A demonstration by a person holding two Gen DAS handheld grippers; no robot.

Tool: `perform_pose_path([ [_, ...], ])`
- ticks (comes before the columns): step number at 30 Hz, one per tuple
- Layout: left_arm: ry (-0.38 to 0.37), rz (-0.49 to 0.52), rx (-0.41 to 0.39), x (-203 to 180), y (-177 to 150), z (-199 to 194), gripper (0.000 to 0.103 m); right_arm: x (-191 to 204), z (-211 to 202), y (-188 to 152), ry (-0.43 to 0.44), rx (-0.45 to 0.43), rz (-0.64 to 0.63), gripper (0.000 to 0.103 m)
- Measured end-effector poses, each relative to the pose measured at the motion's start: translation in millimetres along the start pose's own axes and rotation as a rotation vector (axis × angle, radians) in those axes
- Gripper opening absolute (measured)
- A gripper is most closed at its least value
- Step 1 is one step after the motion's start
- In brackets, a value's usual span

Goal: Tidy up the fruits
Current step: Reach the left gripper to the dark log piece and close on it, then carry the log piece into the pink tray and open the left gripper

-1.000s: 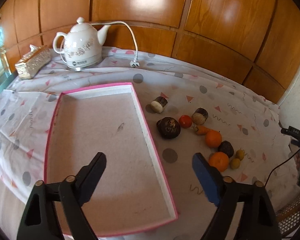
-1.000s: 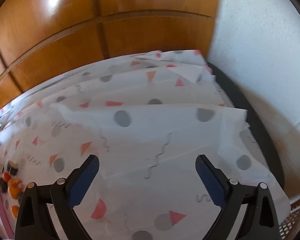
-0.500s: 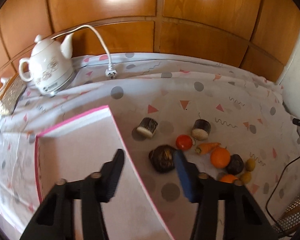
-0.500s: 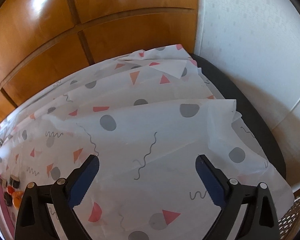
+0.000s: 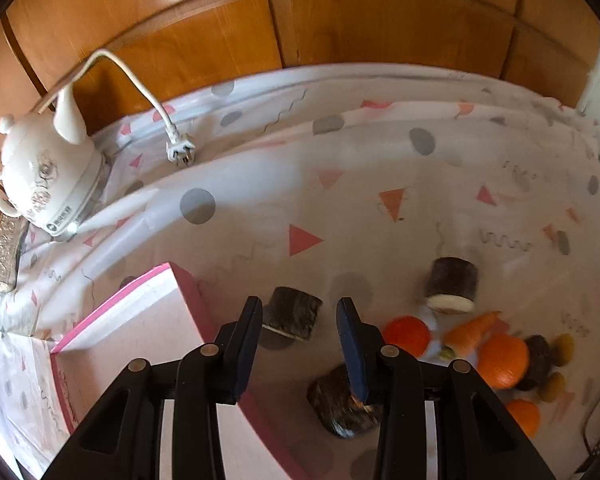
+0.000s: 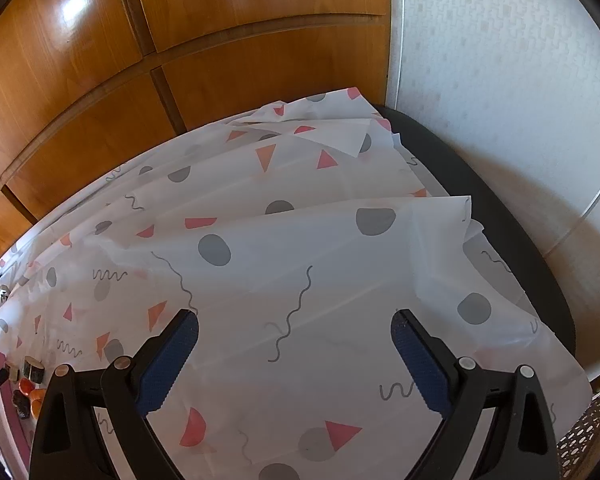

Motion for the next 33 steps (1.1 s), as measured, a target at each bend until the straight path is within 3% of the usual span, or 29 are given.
perform_pose_path([
  [2,0.008,-0.001,0.023,0,0,11,0.034,1,0,0,0.003,0.001,-0.004,0.098],
  [6,0.032,-0.004,-0.013,-2,-3,10,0.032,2,1,2,-0.004,0.0,-0.016,0.098],
  [12,-0.032,-0.139,-0.087,14,-14,-22,0.032,-1,6,1,-0.015,0.022,-0.014,0.094],
  [18,-0.04,-0.23,-0.126,33,-35,-52,0.032,-7,8,-1,-0.034,0.031,0.005,0.094],
  [26,0.005,-0.414,-0.145,93,-79,-84,0.032,-17,6,-2,-0.022,0.032,0.068,0.094],
  [33,0.055,-0.534,-0.132,143,-127,-99,0.032,14,3,-7,0.063,0.023,-0.042,0.093],
])
Point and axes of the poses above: each gripper's, at about its wrist camera, not at the fingertips, and z roughly the way its jaws point, x to its left, y to its top, the point moved 5 cm from there along z, roughly the way its jaws point, and after that the axes turned 8 degrees about y, right-handed, at the moved point
